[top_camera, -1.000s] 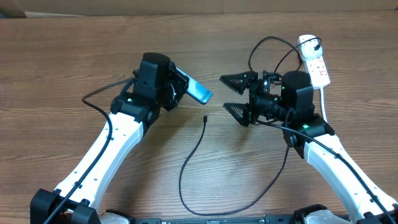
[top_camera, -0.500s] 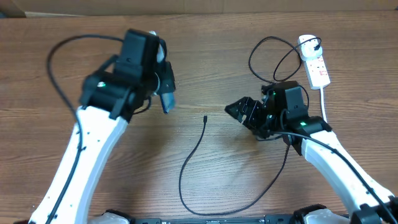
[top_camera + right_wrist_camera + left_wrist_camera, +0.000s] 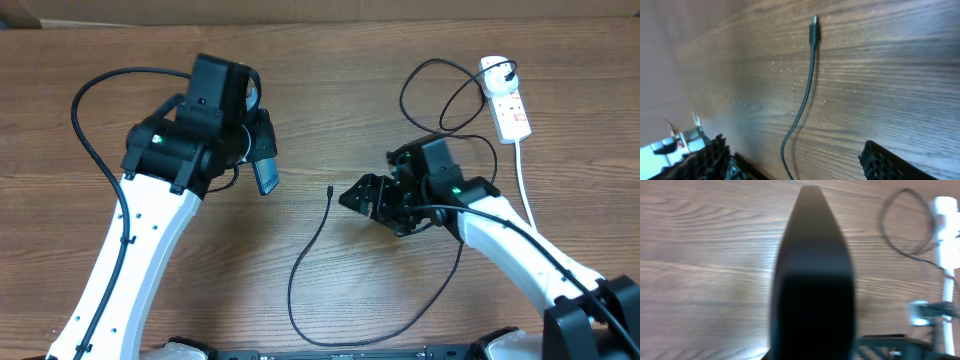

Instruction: Plug charger to phone and switch on socket

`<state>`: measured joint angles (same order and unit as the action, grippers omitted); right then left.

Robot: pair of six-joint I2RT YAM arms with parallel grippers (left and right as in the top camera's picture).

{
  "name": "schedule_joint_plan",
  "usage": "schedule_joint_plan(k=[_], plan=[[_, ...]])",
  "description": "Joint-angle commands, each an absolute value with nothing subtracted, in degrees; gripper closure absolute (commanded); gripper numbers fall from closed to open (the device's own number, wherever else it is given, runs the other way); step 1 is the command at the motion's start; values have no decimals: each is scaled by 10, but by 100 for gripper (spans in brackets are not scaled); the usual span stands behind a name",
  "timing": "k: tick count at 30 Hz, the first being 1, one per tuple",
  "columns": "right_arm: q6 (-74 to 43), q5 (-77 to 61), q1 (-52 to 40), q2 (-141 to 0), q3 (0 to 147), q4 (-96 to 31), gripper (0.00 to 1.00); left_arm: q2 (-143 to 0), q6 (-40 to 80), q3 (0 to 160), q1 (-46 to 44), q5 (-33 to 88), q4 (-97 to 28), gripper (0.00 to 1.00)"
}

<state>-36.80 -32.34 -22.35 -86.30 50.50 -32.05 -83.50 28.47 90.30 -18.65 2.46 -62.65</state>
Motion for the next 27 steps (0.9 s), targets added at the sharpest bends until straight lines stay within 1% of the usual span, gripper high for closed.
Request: schedule_joint_plan(k=[1, 2, 3, 5, 6, 8, 10, 12, 13, 14, 15, 16, 19, 22, 24, 27], plan=[[-302, -249, -229, -902, 622, -444, 13, -830, 233, 905, -142, 199, -595, 96], [-301, -208, -229, -912, 657, -481, 13, -830, 220, 905, -131, 211, -593, 96], [-301, -182, -229, -915, 681, -488, 10, -830, 218, 905, -119, 211, -596, 96], [-302, -181, -229, -915, 684, -465, 4, -830, 206, 905, -110, 234, -596, 96], [-308, -181, -229, -915, 683, -448, 1, -831, 187, 905, -99, 279, -595, 96], [-317, -181, -229, -918, 677, -421, 0, -832, 176, 905, -70, 347, -595, 96], [-316, -180, -232, -921, 672, -405, 0, -832, 167, 905, -46, 378, -594, 96], [-317, -180, -236, -935, 666, -395, 5, -832, 166, 905, -19, 409, -597, 96], [-317, -179, -240, -943, 665, -392, 5, -832, 166, 905, -13, 419, -599, 96], [-320, -175, -244, -949, 664, -390, 11, -832, 166, 905, -10, 420, -600, 96], [-333, -164, -246, -954, 664, -389, 13, -832, 166, 905, -10, 419, -600, 96], [-355, -143, -251, -962, 664, -389, 19, -832, 165, 905, -10, 406, -600, 96], [-374, -115, -265, -976, 664, -388, 20, -832, 204, 905, -10, 333, -595, 96], [-380, -103, -290, -991, 664, -379, 21, -832, 203, 905, -10, 324, -593, 96], [-428, -57, -311, -999, 664, -377, 35, -835, 203, 905, -9, 306, -594, 96], [-450, -30, -331, -1012, 664, -372, 39, -845, 203, 905, -9, 305, -598, 96]])
